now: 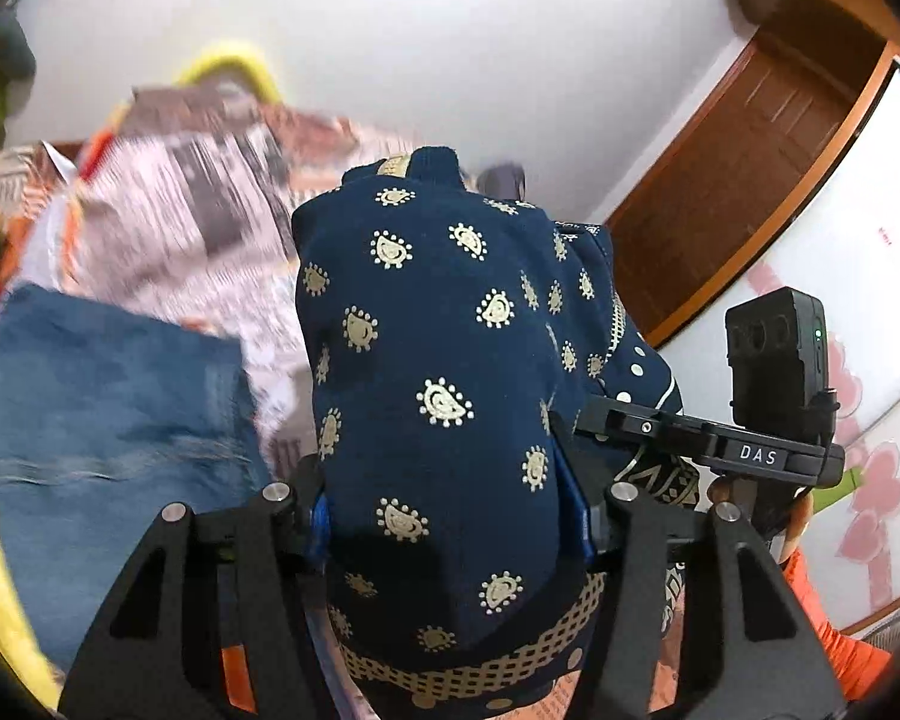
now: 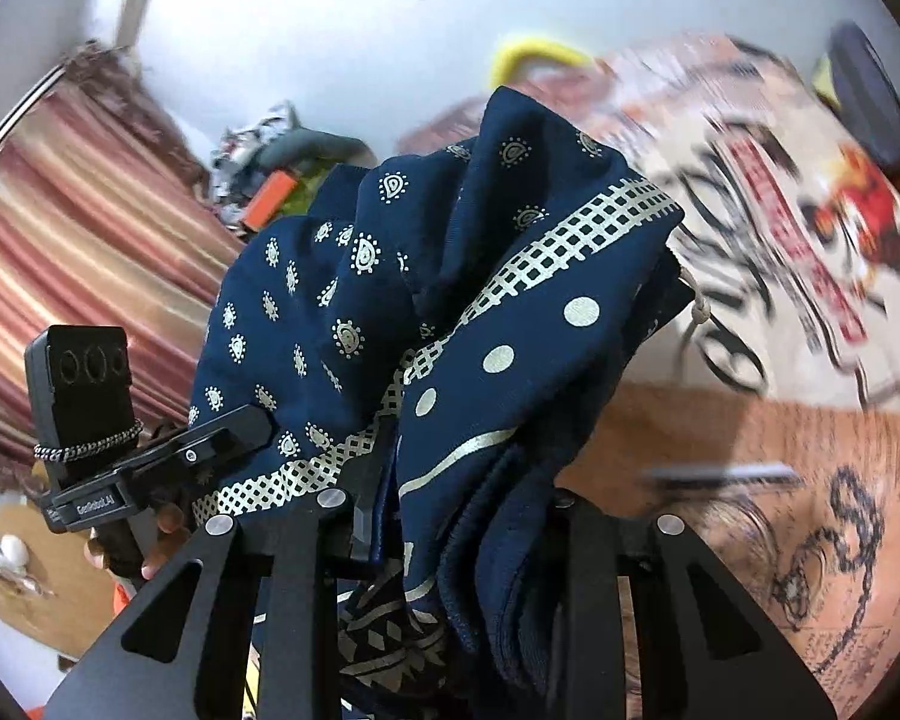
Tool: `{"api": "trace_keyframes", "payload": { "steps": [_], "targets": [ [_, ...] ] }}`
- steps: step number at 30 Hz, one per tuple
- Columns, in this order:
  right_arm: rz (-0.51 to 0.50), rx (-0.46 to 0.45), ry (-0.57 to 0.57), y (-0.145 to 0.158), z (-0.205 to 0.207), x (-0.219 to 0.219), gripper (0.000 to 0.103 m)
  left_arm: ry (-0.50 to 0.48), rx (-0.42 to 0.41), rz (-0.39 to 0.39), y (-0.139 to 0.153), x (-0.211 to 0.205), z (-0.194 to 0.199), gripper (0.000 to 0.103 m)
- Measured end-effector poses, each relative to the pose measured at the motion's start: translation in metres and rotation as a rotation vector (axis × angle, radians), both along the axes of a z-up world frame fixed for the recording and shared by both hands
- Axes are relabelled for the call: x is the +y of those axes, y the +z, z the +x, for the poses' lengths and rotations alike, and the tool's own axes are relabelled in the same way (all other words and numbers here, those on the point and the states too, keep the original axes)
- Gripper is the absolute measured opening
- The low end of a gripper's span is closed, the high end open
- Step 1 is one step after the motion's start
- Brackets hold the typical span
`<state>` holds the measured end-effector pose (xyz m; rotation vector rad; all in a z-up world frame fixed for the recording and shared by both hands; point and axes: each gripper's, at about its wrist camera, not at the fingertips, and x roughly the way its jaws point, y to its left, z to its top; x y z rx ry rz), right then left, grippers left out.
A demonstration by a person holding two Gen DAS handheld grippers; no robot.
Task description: Fold large clothes
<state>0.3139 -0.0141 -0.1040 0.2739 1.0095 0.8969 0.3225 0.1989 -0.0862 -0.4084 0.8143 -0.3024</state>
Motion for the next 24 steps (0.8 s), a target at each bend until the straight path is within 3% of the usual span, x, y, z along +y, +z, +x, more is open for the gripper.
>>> {"api": "trace_keyframes", "payload": {
  "steps": [5, 10, 19, 24],
  "targets": [
    [0.027, -0.073, 0.056, 0.031, -0.020, 0.046, 0.025, 0.063, -0.063, 0.017, 0.032, 0.047, -0.034, 0.058],
    [0.044, -0.079, 0.117, 0.028, -0.023, 0.096, 0.025, 0.140, -0.074, 0.032, 0.036, 0.096, -0.054, 0.058],
    [-0.037, -0.031, 0.174, -0.026, -0.012, 0.176, 0.025, 0.276, 0.033, 0.062, -0.020, 0.167, -0.046, 0.058],
    [-0.170, 0.014, 0.114, -0.068, 0.008, 0.198, 0.029, 0.370, 0.076, 0.230, -0.061, 0.179, -0.028, 0.058]
  ]
}}
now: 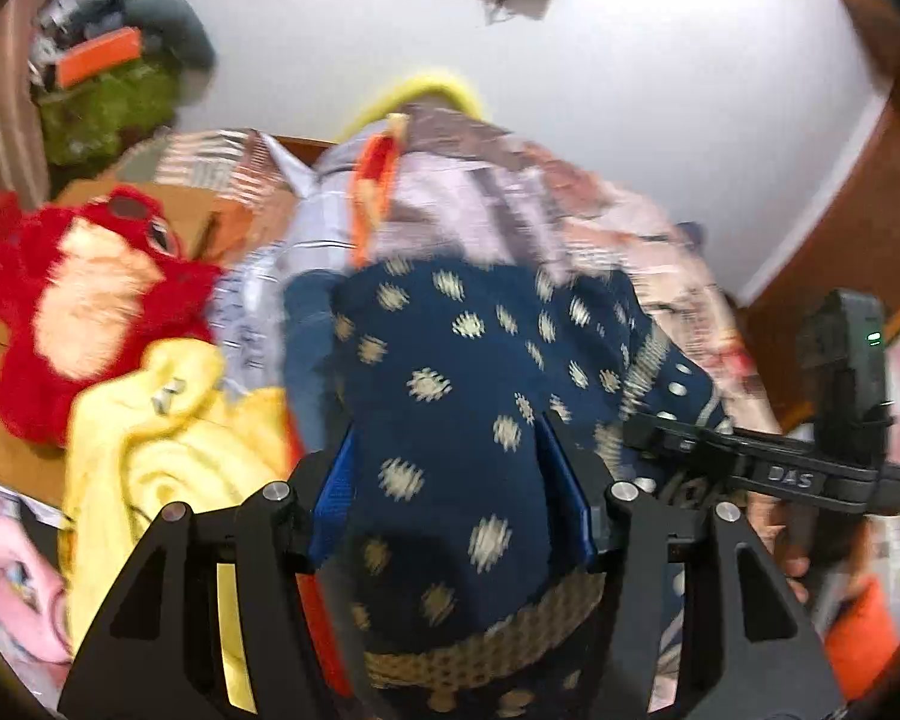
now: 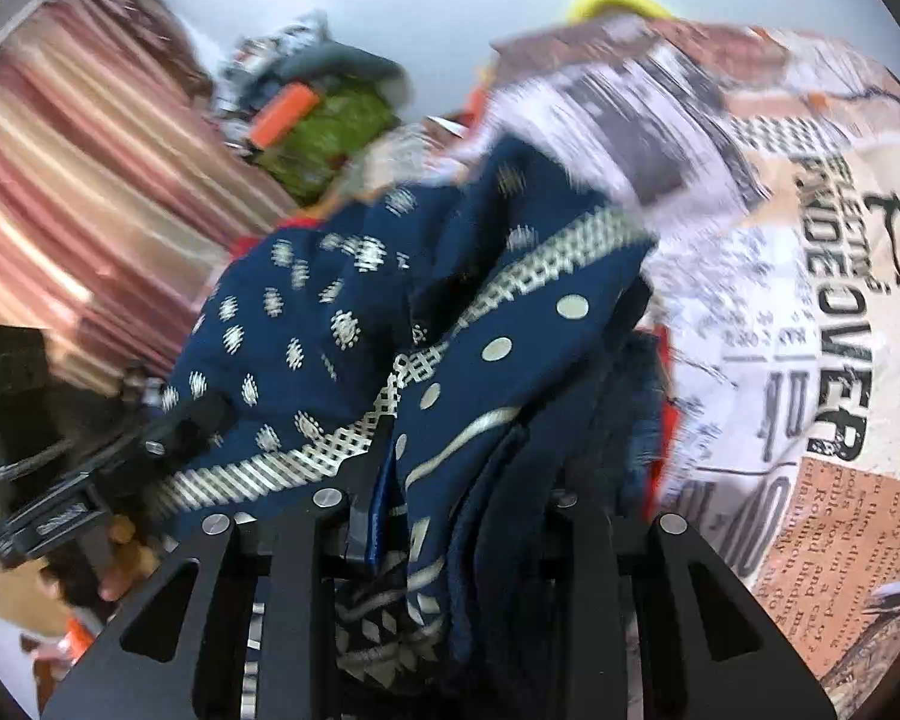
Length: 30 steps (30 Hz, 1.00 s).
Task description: Fold large clothes
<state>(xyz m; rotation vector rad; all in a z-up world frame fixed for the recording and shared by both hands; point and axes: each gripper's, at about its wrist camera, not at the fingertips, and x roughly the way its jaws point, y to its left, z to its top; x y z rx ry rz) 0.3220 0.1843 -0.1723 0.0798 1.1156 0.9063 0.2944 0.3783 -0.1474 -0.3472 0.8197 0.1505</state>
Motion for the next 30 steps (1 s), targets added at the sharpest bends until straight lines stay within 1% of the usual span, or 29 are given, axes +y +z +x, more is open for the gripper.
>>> {"api": "trace_keyframes", "payload": {
  "steps": [2, 3, 4, 6, 8, 11, 14, 15, 17, 19, 21, 23, 25, 27, 28, 30],
  "targets": [
    [-0.025, -0.001, -0.014, -0.011, 0.004, -0.003, 0.033, -0.011, 0.003, 0.025, -0.008, -0.001, 0.002, 0.062],
    [-0.030, -0.005, -0.024, -0.011, 0.004, -0.006, 0.037, -0.014, 0.000, 0.034, -0.009, -0.004, 0.002, 0.065],
    [-0.037, -0.013, -0.039, -0.011, 0.004, -0.009, 0.042, -0.016, -0.002, 0.041, -0.009, -0.007, 0.001, 0.066],
    [-0.060, -0.042, -0.055, -0.007, 0.000, -0.020, 0.045, -0.010, 0.002, 0.062, -0.006, -0.014, -0.001, 0.066],
    [-0.084, -0.074, -0.048, 0.001, -0.010, -0.028, 0.047, -0.005, 0.006, 0.078, -0.003, -0.018, -0.004, 0.066],
    [-0.148, -0.153, -0.041, 0.012, -0.025, -0.041, 0.051, -0.012, -0.008, 0.067, 0.005, -0.026, -0.018, 0.067],
    [-0.212, -0.254, -0.032, 0.017, -0.038, -0.054, 0.057, -0.035, -0.017, 0.056, 0.009, -0.038, -0.038, 0.071],
    [-0.218, -0.269, -0.025, 0.018, -0.043, -0.059, 0.057, -0.037, -0.013, 0.059, 0.007, -0.043, -0.046, 0.074],
    [-0.226, -0.263, -0.015, 0.016, -0.053, -0.074, 0.058, -0.040, 0.018, 0.079, 0.001, -0.053, -0.057, 0.074],
    [-0.264, -0.239, -0.004, 0.013, -0.061, -0.086, 0.058, -0.037, 0.027, 0.113, -0.004, -0.064, -0.073, 0.074],
    [-0.282, -0.253, -0.010, 0.015, -0.068, -0.091, 0.058, -0.033, 0.040, 0.122, -0.003, -0.071, -0.083, 0.074],
    [-0.272, -0.294, -0.028, 0.028, -0.080, -0.100, 0.058, -0.024, 0.050, 0.126, 0.002, -0.077, -0.095, 0.074],
    [-0.230, -0.319, -0.036, 0.047, -0.092, -0.107, 0.058, -0.013, 0.029, 0.151, 0.014, -0.084, -0.107, 0.074],
    [-0.167, -0.375, -0.045, 0.076, -0.111, -0.116, 0.058, 0.003, -0.017, 0.198, 0.035, -0.093, -0.122, 0.074],
    [-0.137, -0.417, -0.051, 0.092, -0.122, -0.119, 0.058, 0.009, -0.043, 0.216, 0.046, -0.097, -0.129, 0.074],
    [-0.091, -0.489, -0.054, 0.118, -0.143, -0.124, 0.058, 0.024, -0.118, 0.253, 0.074, -0.108, -0.148, 0.074]
  ]
}}
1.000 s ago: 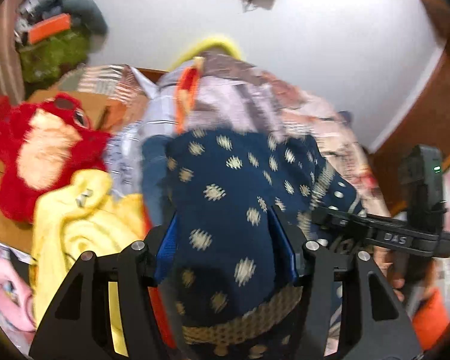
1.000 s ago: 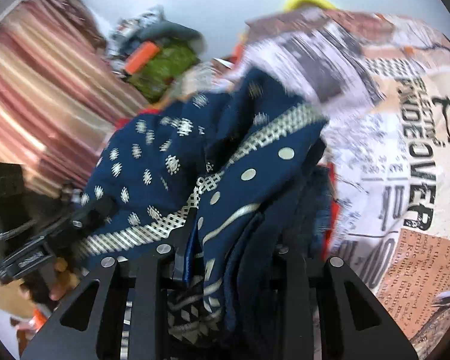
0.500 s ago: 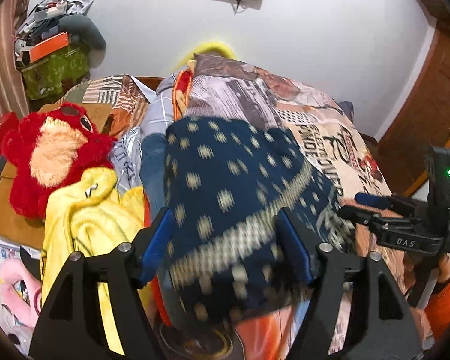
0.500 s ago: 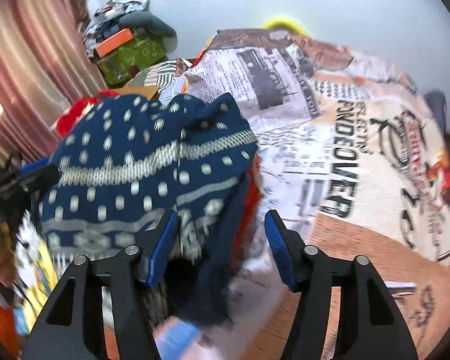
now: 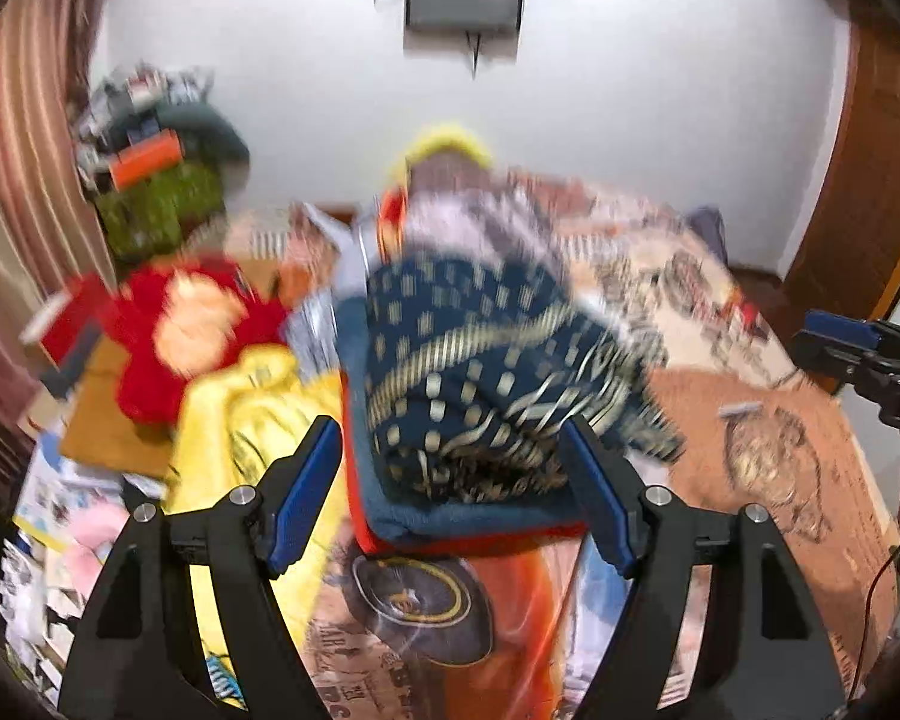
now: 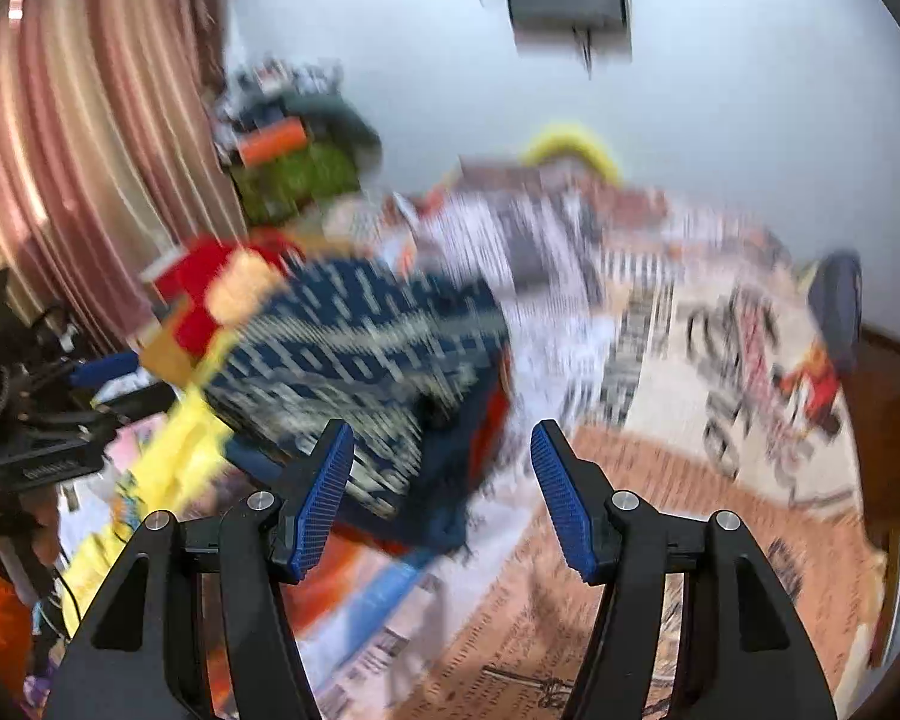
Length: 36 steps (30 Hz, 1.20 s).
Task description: Fold large clothes
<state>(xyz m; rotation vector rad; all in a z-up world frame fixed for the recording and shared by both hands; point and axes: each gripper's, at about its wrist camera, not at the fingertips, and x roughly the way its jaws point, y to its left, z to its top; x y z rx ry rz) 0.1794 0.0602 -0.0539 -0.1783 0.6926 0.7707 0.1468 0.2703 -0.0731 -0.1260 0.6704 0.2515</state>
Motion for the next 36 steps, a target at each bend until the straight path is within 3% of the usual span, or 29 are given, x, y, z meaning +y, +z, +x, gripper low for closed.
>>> {"api": "trace_keyframes", "payload": {
  "steps": [8, 14, 19, 21, 24, 29, 36],
  "targets": [
    [0.204, -0.280, 0.025, 0.094, -0.098, -0.026, 0.058, -0.001, -0.351, 0.089, 0.103, -0.053, -0.097, 0.074],
    [0.313, -0.411, 0.003, 0.112, -0.157, -0.042, 0.058, 0.006, -0.520, 0.137, 0.132, -0.092, -0.162, 0.074],
    [0.323, -0.445, 0.010, 0.109, -0.183, -0.042, 0.059, 0.049, -0.570, 0.247, 0.131, -0.122, -0.196, 0.075],
    [0.325, -0.462, -0.013, 0.105, -0.187, -0.043, 0.070, 0.064, -0.575, 0.262, 0.128, -0.130, -0.205, 0.081],
    [0.324, -0.490, -0.065, 0.102, -0.194, -0.042, 0.085, 0.079, -0.579, 0.255, 0.125, -0.134, -0.213, 0.093],
    [0.300, -0.509, -0.118, 0.102, -0.198, -0.043, 0.100, 0.104, -0.557, 0.231, 0.120, -0.128, -0.215, 0.096],
    [0.279, -0.467, -0.127, 0.097, -0.190, -0.037, 0.102, 0.111, -0.527, 0.216, 0.113, -0.123, -0.210, 0.097]
  ]
}}
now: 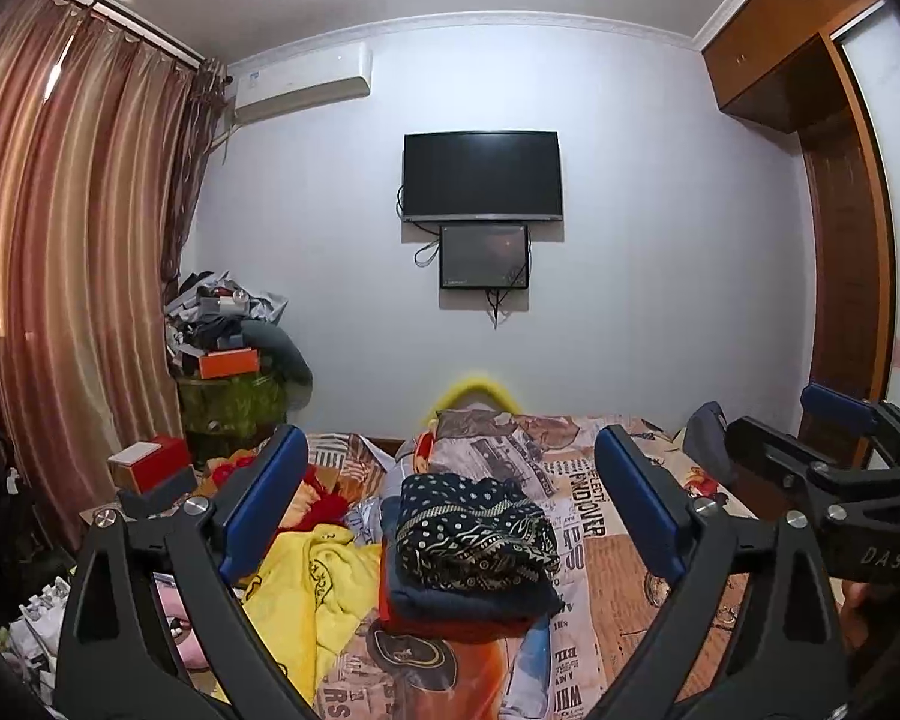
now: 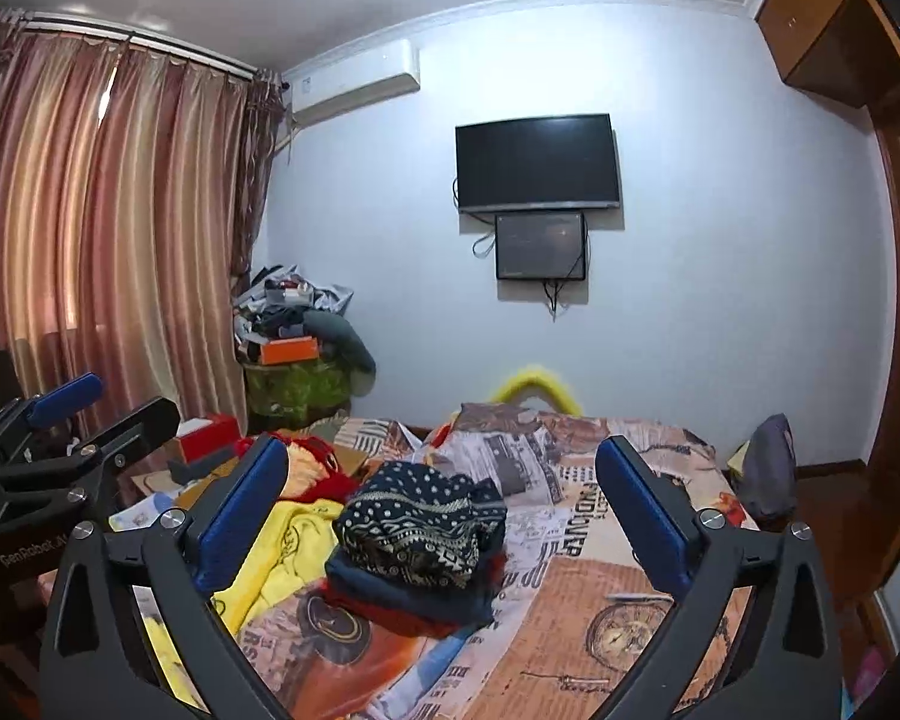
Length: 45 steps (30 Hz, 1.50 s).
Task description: Fold large clothes
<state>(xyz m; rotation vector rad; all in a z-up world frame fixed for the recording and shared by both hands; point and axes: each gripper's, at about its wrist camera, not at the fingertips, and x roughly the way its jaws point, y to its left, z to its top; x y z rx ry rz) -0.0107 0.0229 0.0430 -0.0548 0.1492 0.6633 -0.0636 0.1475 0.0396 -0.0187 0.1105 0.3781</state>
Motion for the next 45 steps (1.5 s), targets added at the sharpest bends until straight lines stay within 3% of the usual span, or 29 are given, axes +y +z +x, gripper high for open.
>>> {"api": "trace_keyframes", "payload": {
  "steps": [30, 45],
  "targets": [
    [-0.042, 0.036, -0.016, -0.010, -0.003, -0.002, 0.102, -0.009, 0.034, -0.084, -0.013, 0.016, 0.013, 0.097],
    [-0.016, 0.045, -0.032, -0.008, -0.002, -0.009, 0.102, -0.040, 0.058, -0.072, -0.019, 0.009, 0.017, 0.097]
  ]
}}
